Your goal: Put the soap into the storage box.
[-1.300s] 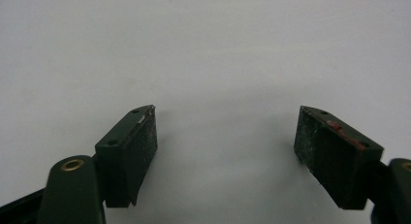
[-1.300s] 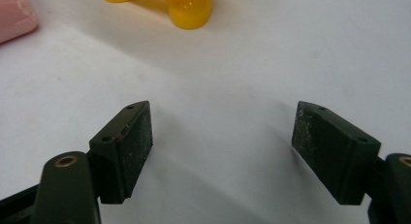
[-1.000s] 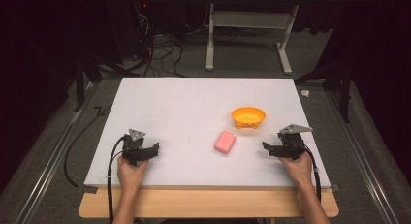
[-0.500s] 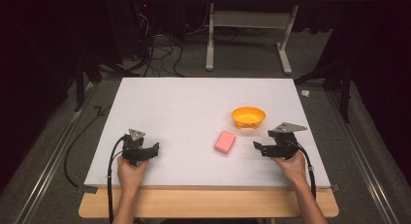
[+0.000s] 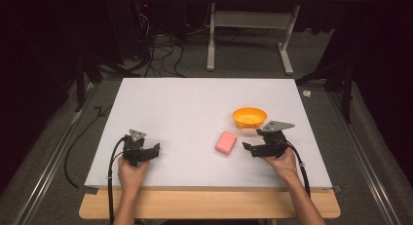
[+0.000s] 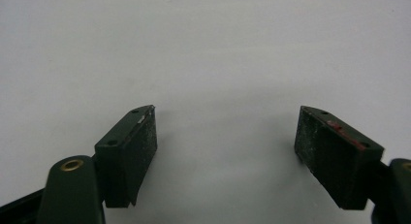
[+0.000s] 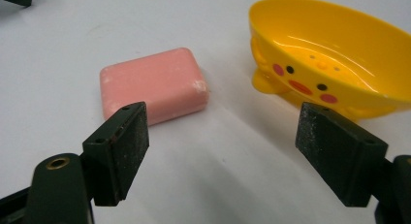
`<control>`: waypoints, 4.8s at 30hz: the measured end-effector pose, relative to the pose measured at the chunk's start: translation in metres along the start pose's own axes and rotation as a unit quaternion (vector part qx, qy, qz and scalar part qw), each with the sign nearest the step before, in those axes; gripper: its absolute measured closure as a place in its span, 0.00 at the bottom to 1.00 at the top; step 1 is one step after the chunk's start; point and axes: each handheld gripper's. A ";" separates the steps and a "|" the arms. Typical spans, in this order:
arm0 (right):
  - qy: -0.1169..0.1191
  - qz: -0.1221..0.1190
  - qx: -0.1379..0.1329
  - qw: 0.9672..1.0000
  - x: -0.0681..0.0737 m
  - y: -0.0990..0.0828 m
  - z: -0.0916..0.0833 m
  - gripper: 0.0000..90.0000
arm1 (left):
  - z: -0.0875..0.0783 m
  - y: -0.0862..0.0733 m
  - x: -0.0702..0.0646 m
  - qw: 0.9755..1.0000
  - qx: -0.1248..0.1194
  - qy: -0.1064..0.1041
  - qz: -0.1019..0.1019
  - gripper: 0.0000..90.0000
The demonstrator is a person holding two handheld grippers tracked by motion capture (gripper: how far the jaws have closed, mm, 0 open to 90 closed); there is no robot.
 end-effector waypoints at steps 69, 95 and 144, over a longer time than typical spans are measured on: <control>0.043 -0.086 0.094 0.991 0.036 0.046 0.081 0.15 | 0.000 0.000 0.000 1.000 0.000 0.001 0.000 0.26; 0.044 -0.049 0.070 0.995 0.031 0.041 0.059 0.15 | 0.000 0.000 0.000 1.000 0.000 0.001 0.000 0.26; 0.042 0.036 0.023 0.998 0.001 0.031 -0.001 0.15 | 0.000 0.000 0.000 1.000 0.000 0.001 0.000 0.26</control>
Point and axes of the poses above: each handheld gripper's, and its own axes: z roughly forward along the jaws, y roughly out of its top, x roughly to its left, and after that the axes turned 13 degrees about x, right-handed
